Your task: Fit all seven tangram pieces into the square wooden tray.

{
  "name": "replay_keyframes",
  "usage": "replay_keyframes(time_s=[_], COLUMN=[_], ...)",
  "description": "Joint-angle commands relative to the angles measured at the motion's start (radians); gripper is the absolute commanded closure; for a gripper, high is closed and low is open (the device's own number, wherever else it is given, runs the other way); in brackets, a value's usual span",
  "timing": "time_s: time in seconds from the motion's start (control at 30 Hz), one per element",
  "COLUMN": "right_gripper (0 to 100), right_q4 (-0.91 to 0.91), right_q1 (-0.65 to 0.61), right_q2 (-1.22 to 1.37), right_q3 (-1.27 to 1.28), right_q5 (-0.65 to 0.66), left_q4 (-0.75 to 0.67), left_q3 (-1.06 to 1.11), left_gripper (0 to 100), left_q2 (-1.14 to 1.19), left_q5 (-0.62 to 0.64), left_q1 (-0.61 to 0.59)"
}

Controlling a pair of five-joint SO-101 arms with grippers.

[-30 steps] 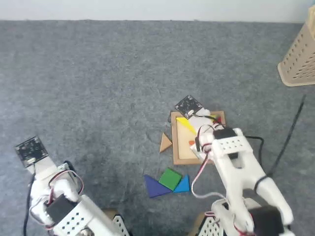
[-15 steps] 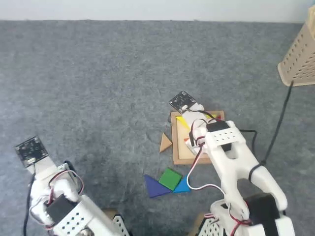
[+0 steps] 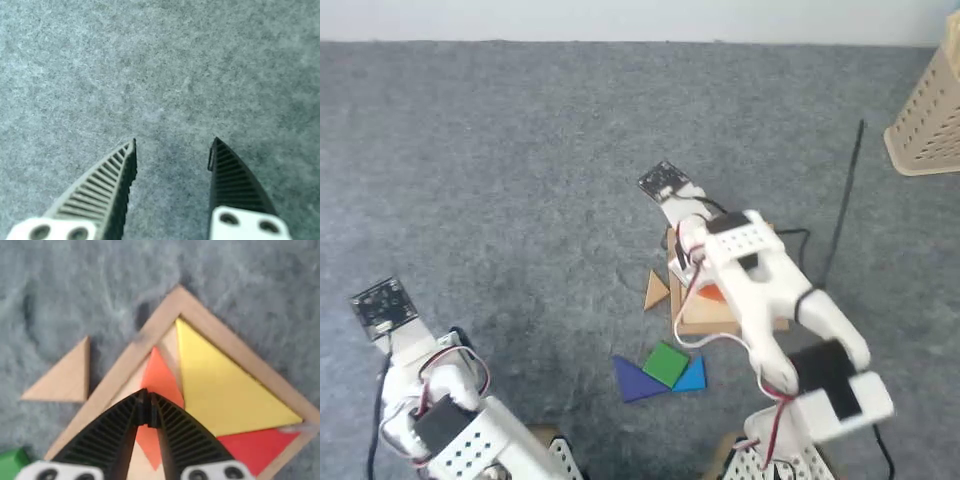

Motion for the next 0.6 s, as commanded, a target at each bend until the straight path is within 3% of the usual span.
replay_keyframes(time_s=[0.0,0.37,0.57], right_gripper=[98.2,98.2,98.2], right_q4=[0.018,0.012,0.035], right_q1=[-0.033,-0.119,-0.11], right_q2=[0.091,0.193,0.035], right_q3=[-0.091,-0.239,-0.232], right_q5=[-0.035,-0.046,-0.121], left_q4=[0.003,0.003,0.003], left_q3=[-0.019,-0.019,-0.019], left_gripper=[77,77,77], left_q2=[-0.011,-0.011,-0.011], left_q5=[0.009,0.009,0.009], left_q1=[0.002,0.002,0.002])
